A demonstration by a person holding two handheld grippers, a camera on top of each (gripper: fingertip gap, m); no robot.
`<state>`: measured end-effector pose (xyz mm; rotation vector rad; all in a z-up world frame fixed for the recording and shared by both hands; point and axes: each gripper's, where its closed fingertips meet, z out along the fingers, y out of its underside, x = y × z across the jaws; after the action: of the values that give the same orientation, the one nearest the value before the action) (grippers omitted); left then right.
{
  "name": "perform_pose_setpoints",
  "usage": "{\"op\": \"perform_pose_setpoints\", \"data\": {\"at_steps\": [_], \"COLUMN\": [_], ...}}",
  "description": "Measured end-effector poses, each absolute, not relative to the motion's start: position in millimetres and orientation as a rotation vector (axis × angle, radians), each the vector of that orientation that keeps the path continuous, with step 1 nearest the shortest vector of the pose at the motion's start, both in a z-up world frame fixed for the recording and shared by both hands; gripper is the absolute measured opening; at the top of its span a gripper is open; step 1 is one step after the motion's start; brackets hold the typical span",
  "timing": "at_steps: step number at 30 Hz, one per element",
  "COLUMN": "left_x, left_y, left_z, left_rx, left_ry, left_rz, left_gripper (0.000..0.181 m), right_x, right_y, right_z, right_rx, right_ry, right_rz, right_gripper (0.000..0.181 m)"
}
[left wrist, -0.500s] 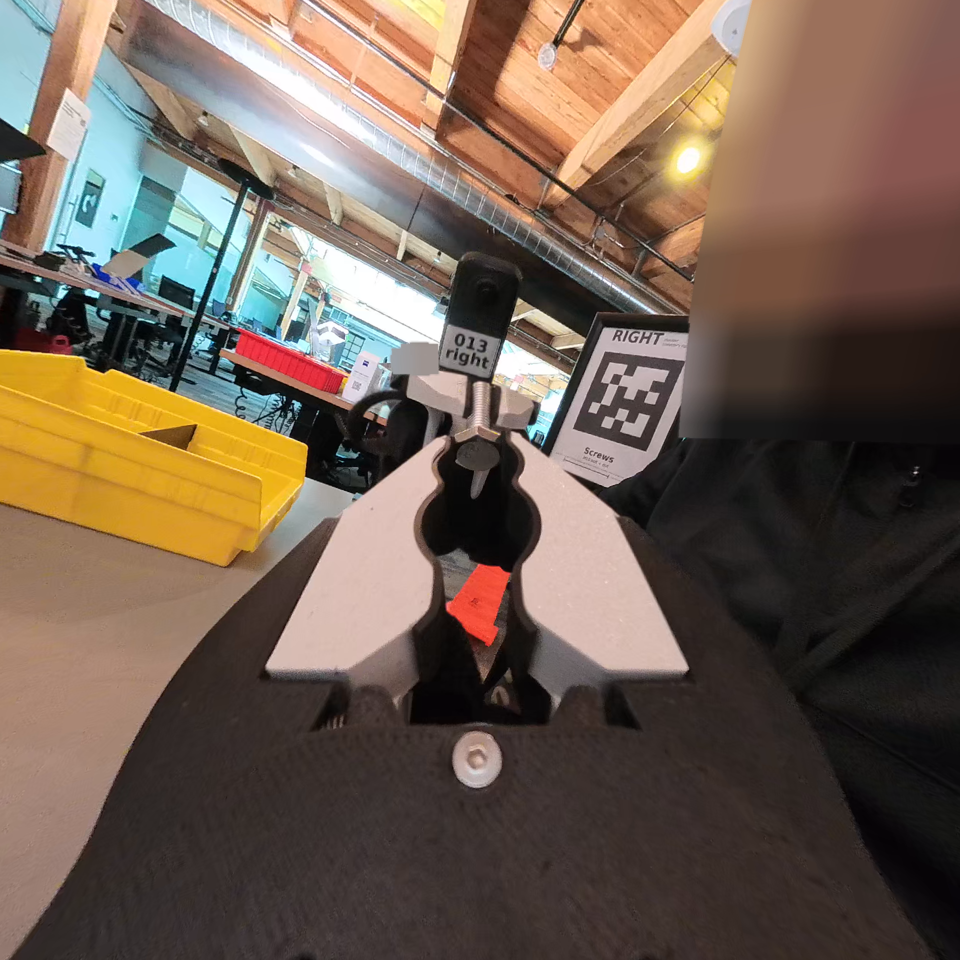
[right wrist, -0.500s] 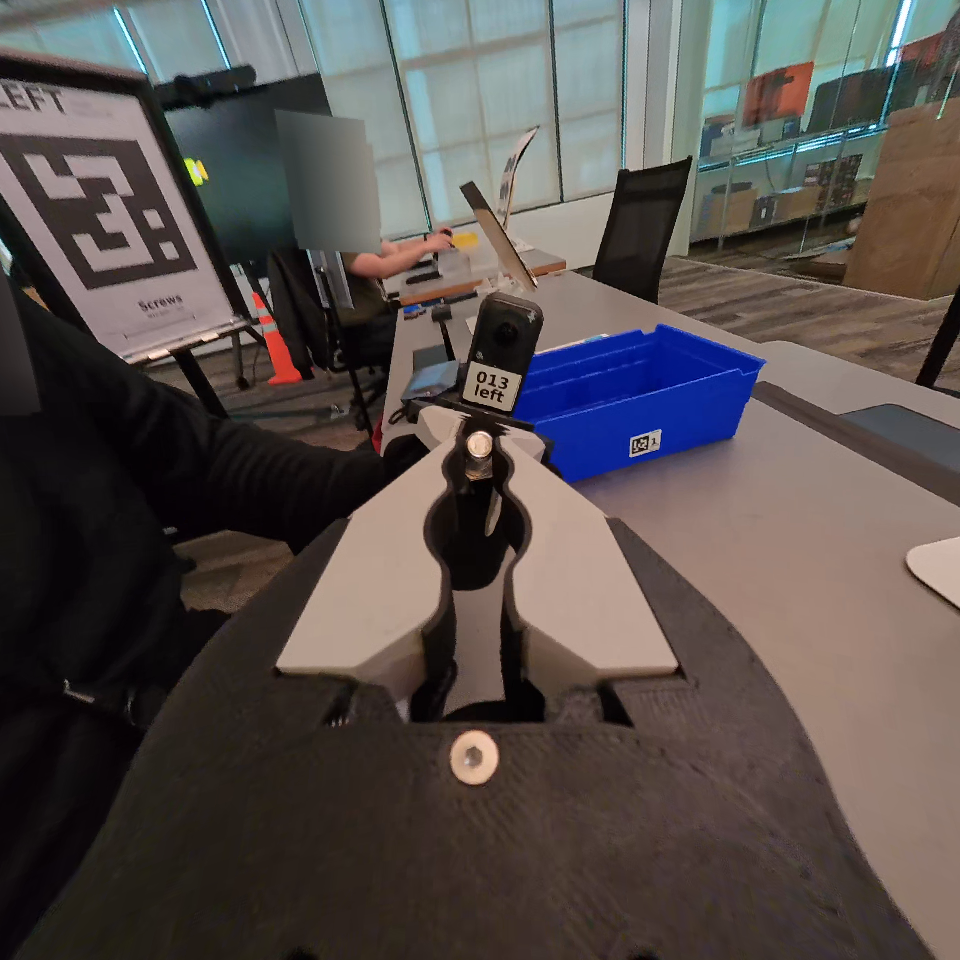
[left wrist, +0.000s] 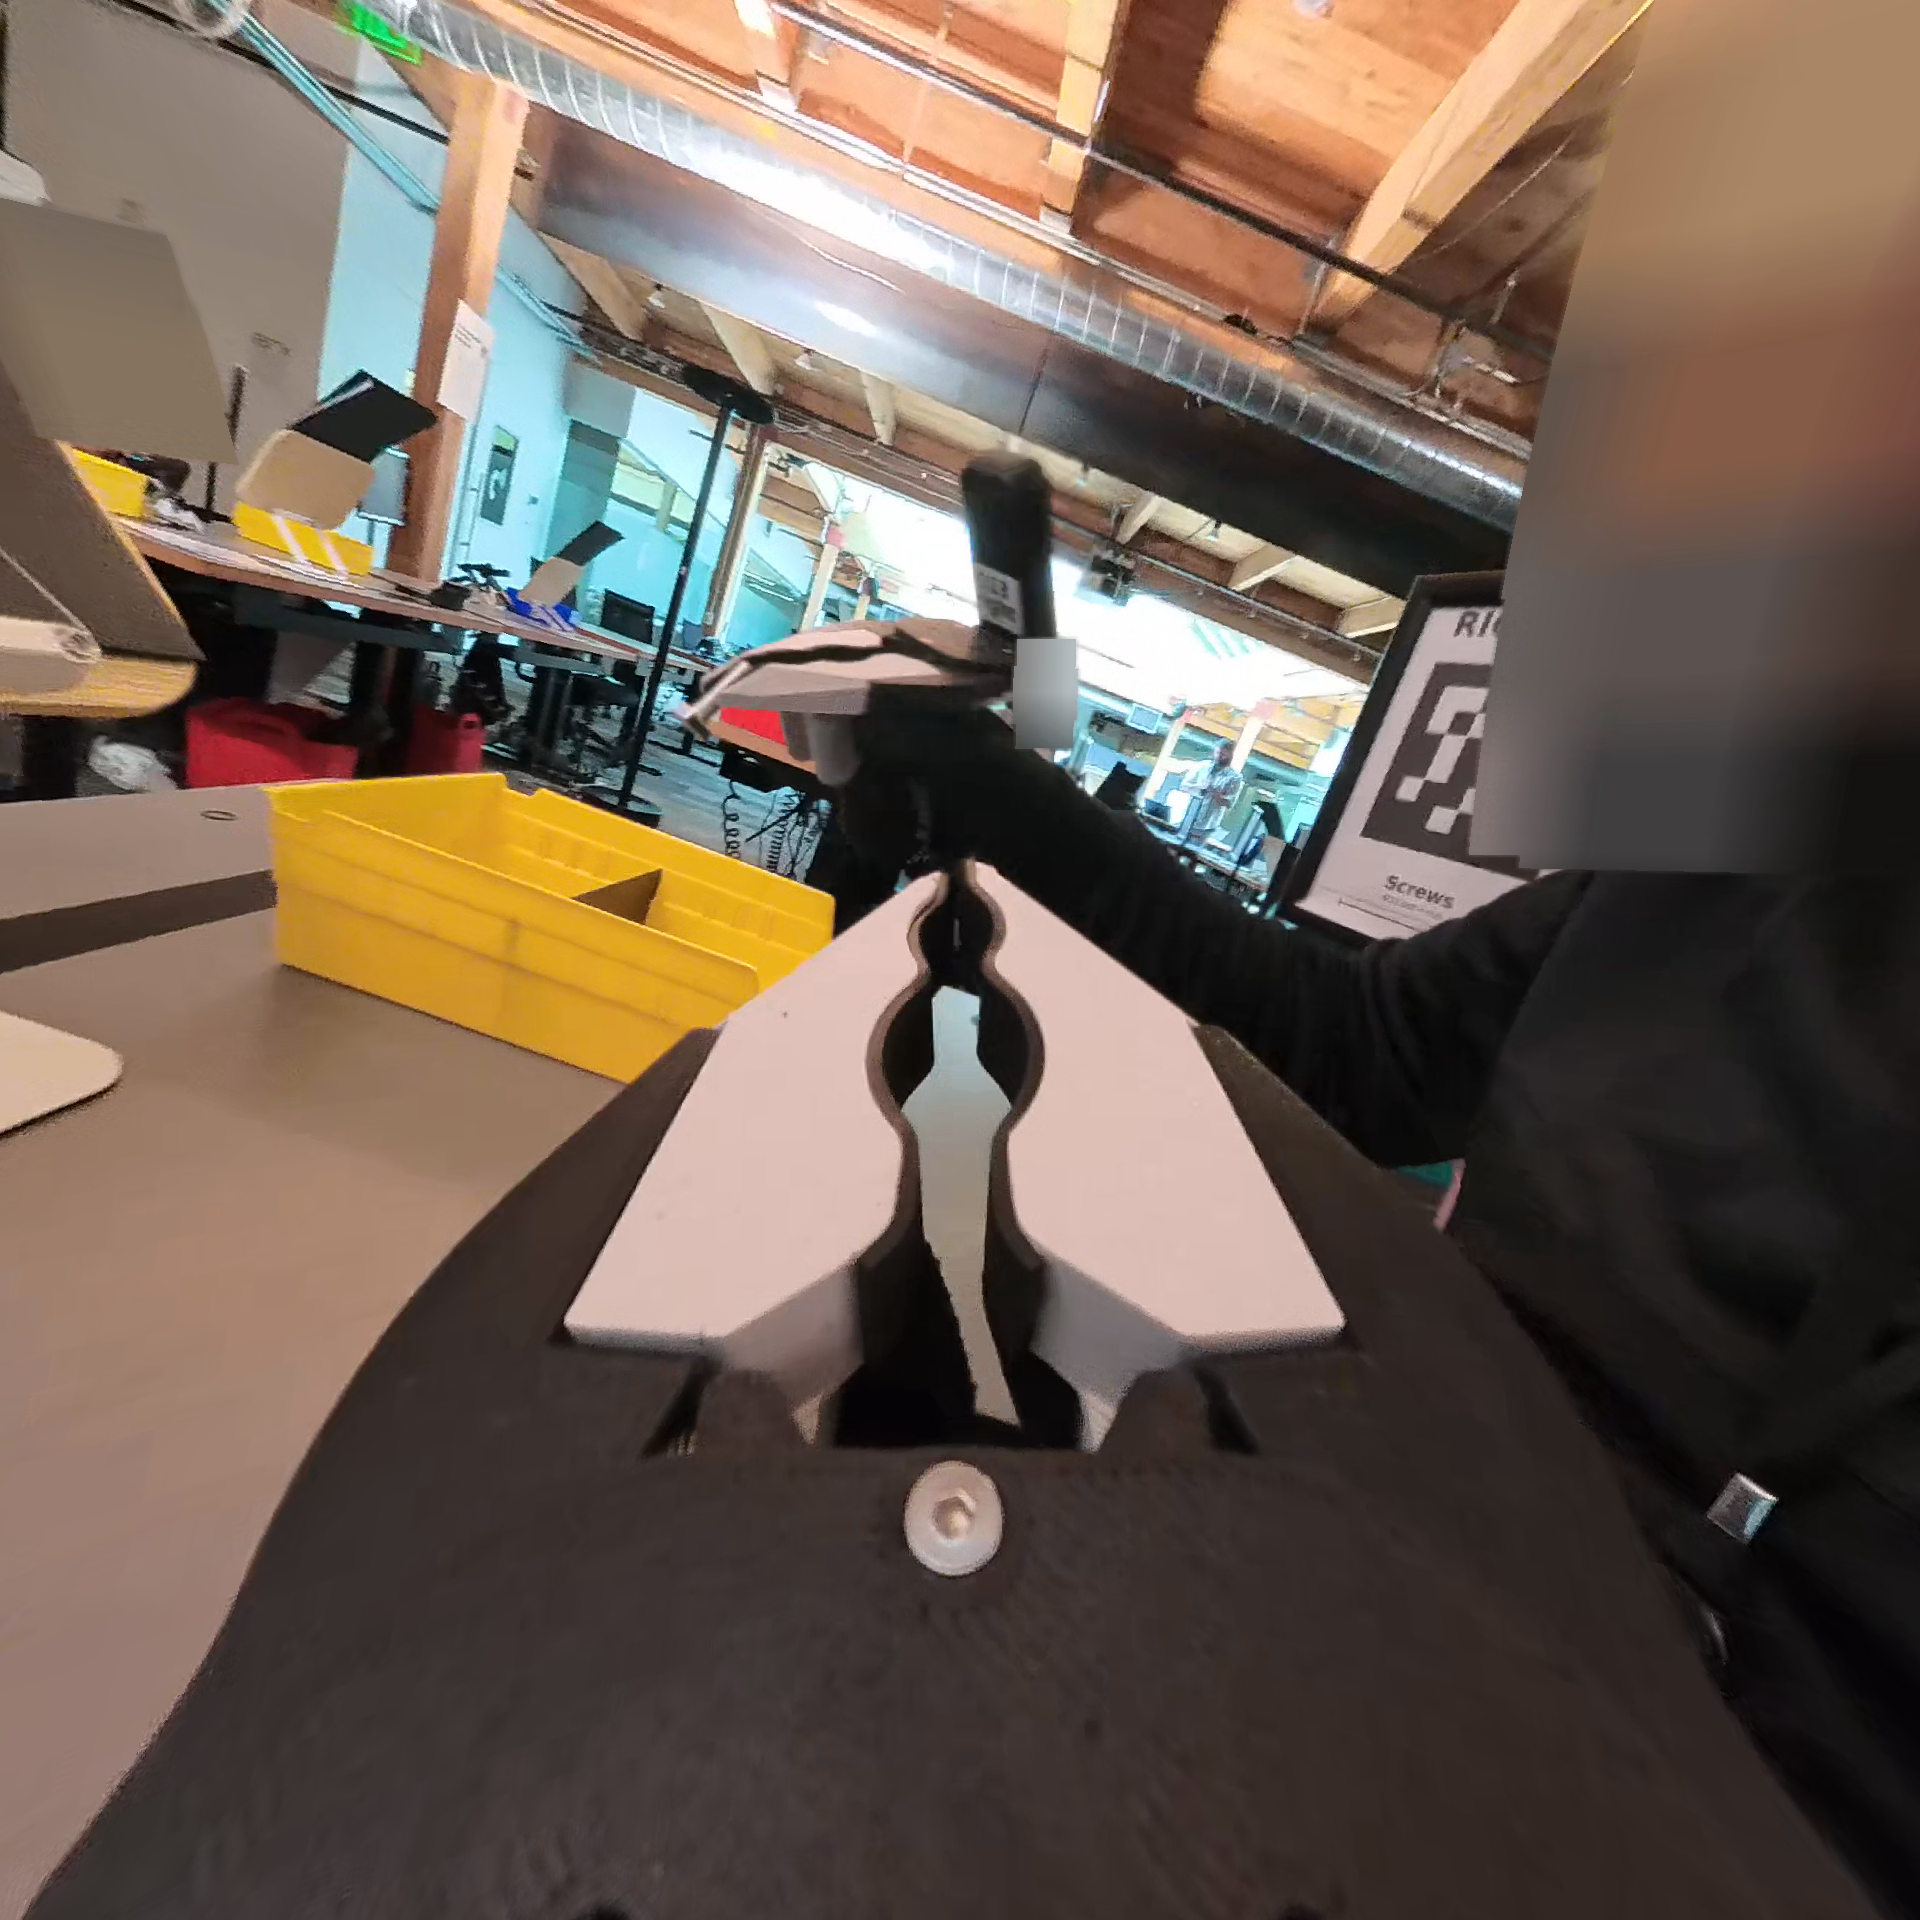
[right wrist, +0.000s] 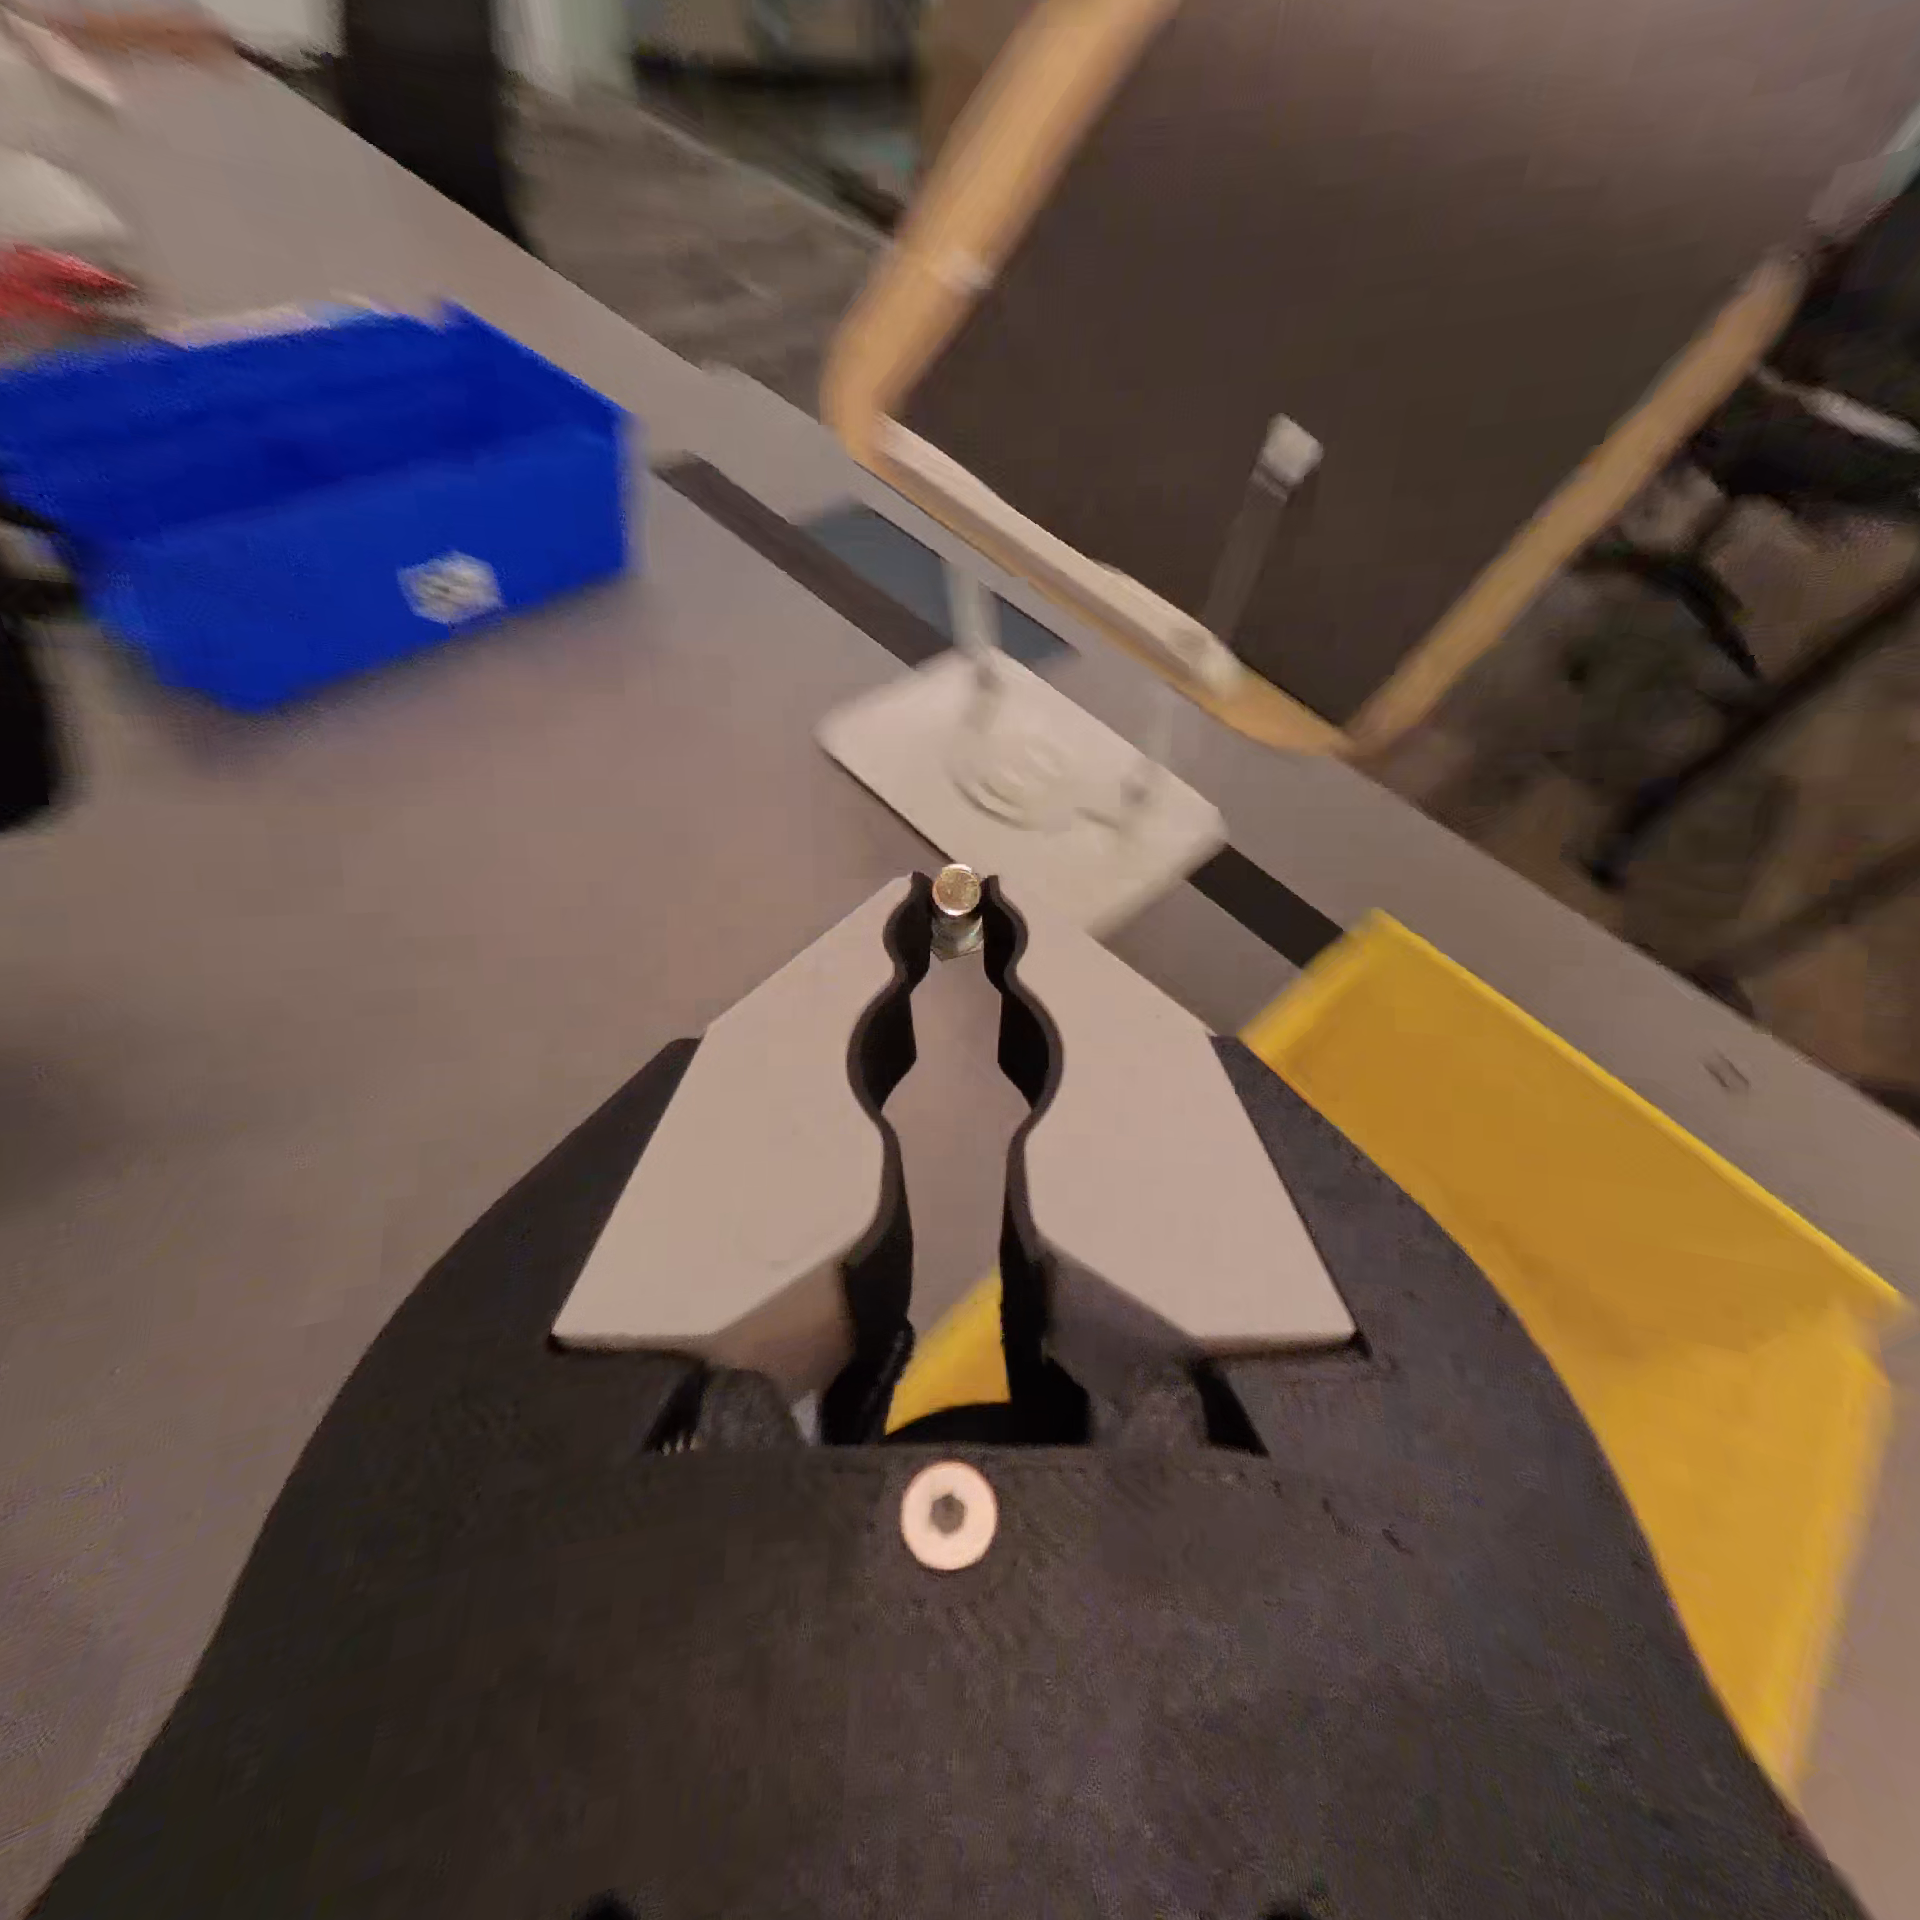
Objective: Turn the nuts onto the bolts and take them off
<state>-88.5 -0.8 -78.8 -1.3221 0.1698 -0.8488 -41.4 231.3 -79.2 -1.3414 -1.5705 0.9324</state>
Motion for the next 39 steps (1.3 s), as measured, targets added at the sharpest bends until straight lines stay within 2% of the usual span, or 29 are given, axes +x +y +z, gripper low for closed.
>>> {"op": "perform_pose_setpoints", "data": {"at_steps": [4, 7, 17, 18, 20, 22, 27, 32, 35, 39], "left_x": [-94.5, -96.0, -103.8, -105.4, -109.7, -114.6, -150.0, -248.2, -306.0, -344.0], "left_y": [4.0, 8.6, 16.4, 16.5, 16.8, 16.3, 0.8, -50.2, -90.5, -131.3], "left_z": [-86.7, -94.9, -114.9, -116.1, -119.1, -121.2, -110.4, -91.0, -102.0, -158.0], "left_rx": [-1.400, -1.452, -1.535, -1.539, -1.554, -1.571, -1.680, -1.897, -2.084, -2.413], "left_ry": [0.182, 0.184, 0.167, 0.165, 0.158, 0.156, 0.232, 0.231, 0.205, 0.144], "left_rz": [-0.756, -0.714, -0.676, -0.674, -0.657, -0.634, -0.401, 0.121, 0.381, 0.418], "left_gripper": [0.000, 0.004, 0.007, 0.007, 0.008, 0.011, 0.015, 0.021, 0.022, 0.025], "right_x": [-14.1, -3.3, -7.9, -8.3, -9.0, -12.5, -33.2, -44.2, -45.2, -44.6], "right_y": [362.9, 413.1, 476.8, 479.7, 484.4, 487.4, 444.0, 341.5, 287.4, 234.9], "right_z": [-122.0, -160.6, -256.5, -262.9, -271.5, -267.9, -212.1, -161.3, -147.2, -143.3], "right_rx": [-1.625, -1.788, -2.089, -2.107, -2.135, -2.113, -1.863, -1.586, -1.469, -1.387], "right_ry": [-1.530, -1.610, -1.792, -1.793, -1.782, -1.749, -1.730, -1.803, -1.847, -1.891], "right_rz": [0.540, 0.355, -0.027, -0.047, -0.079, -0.092, 0.001, 0.174, 0.255, 0.328], "right_gripper": [0.007, 0.007, 0.008, 0.012, 0.034, 0.040, 0.035, 0.033, 0.033, 0.034]}}
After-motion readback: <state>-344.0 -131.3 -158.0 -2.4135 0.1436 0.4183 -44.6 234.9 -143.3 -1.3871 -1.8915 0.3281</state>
